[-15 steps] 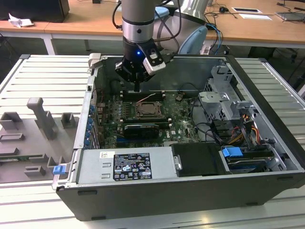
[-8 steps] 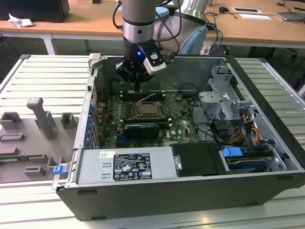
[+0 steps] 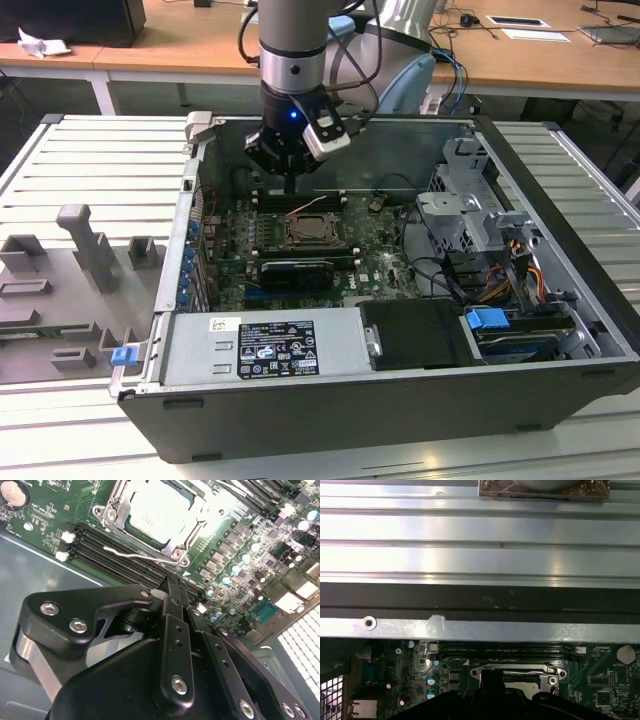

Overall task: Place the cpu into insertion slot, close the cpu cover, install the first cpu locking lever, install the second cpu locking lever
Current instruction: 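Install the first cpu locking lever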

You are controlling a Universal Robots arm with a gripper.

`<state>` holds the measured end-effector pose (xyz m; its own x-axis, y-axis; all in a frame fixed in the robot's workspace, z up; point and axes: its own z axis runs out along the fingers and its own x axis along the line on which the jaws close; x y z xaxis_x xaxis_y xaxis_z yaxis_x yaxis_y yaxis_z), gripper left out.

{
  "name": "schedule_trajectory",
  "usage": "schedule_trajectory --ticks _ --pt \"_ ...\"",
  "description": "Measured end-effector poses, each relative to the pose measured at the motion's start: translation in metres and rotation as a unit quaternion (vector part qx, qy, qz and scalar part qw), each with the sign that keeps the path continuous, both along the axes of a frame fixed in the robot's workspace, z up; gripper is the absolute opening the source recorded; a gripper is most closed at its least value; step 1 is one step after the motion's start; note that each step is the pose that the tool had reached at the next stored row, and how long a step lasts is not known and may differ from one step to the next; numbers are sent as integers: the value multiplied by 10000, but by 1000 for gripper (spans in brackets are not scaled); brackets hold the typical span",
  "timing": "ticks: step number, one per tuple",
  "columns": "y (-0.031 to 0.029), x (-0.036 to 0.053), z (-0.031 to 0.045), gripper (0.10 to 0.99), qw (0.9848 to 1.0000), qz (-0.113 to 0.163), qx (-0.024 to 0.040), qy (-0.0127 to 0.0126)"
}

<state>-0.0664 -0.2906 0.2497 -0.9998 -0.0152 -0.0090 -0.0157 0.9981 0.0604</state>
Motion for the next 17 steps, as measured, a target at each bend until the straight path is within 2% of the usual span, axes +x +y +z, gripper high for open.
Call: schedule_trajectory --ticks 2,3,4,5,7,9,10,17 --pt "-6 1 -4 106 10000 12 14 -38" --pt "-17 0 -5 106 10000 17 17 -97" --pt "-21 0 -7 106 9999 19 19 -134" --pt "-23 1 -10 106 9999 22 25 -151" --pt "-24 1 -15 106 9998 22 88 -160" --pt "-26 1 -18 106 9997 21 184 -160" --pt "-29 1 -32 106 9997 21 206 -162" --pt "-31 7 -61 106 9997 22 204 -162"
